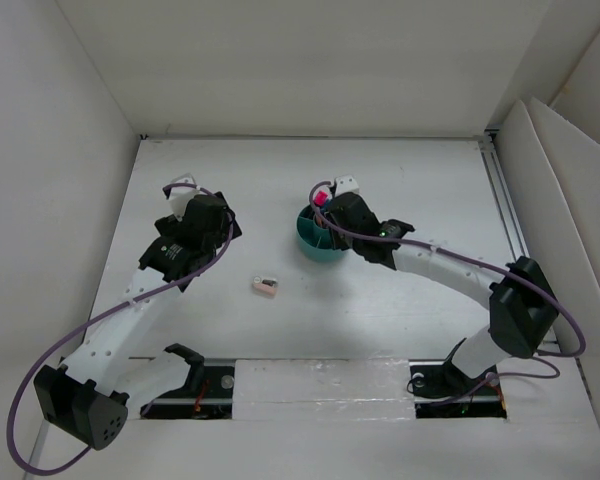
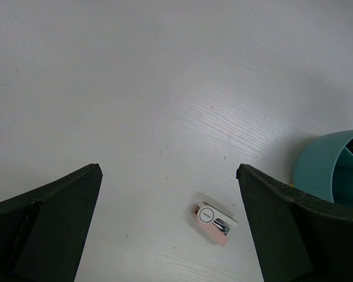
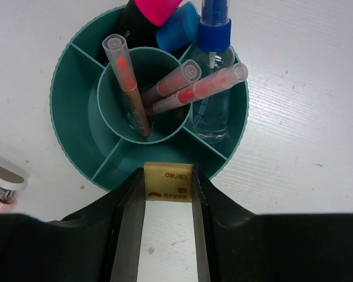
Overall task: Sort the stationery into containers
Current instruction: Place the stationery in the storage box.
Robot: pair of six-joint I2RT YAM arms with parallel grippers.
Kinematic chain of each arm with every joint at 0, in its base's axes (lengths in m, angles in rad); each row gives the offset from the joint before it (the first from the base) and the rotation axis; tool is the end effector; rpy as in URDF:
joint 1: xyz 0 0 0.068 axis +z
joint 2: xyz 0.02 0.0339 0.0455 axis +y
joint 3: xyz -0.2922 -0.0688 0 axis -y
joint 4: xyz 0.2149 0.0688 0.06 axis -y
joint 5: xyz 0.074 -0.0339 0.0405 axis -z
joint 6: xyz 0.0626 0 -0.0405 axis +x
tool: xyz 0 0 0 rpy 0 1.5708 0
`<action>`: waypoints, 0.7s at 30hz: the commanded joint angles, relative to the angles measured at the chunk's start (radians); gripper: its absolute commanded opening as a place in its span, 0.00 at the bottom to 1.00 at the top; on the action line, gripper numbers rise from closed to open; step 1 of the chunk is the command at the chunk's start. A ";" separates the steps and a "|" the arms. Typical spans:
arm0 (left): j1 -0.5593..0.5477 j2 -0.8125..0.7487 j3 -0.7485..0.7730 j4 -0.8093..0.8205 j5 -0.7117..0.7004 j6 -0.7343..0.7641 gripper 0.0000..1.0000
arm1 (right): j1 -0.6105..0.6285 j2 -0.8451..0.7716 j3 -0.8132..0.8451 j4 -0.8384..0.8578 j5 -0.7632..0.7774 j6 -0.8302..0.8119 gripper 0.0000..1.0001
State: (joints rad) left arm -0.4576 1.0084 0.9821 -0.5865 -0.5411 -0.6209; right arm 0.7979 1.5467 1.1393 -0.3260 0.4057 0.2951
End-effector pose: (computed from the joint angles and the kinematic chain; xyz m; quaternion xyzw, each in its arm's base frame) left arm 0.1802 -0.0528 0.3416 -0.1925 0.8423 -0.0245 0.5029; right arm 0.2493 0.2202 0.2875 -0.1433 0.8871 0.0497 0.4359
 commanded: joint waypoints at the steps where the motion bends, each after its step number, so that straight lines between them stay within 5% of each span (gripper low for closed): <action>1: 0.002 -0.010 0.021 0.014 0.006 0.018 1.00 | -0.002 -0.020 -0.001 0.079 -0.008 0.006 0.02; 21: 0.002 -0.010 0.012 0.024 0.024 0.027 1.00 | -0.020 0.038 0.008 0.099 -0.038 -0.013 0.08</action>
State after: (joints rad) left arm -0.4576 1.0084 0.9821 -0.5755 -0.5236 -0.6064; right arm 0.7837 1.5734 1.1336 -0.2787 0.3801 0.2909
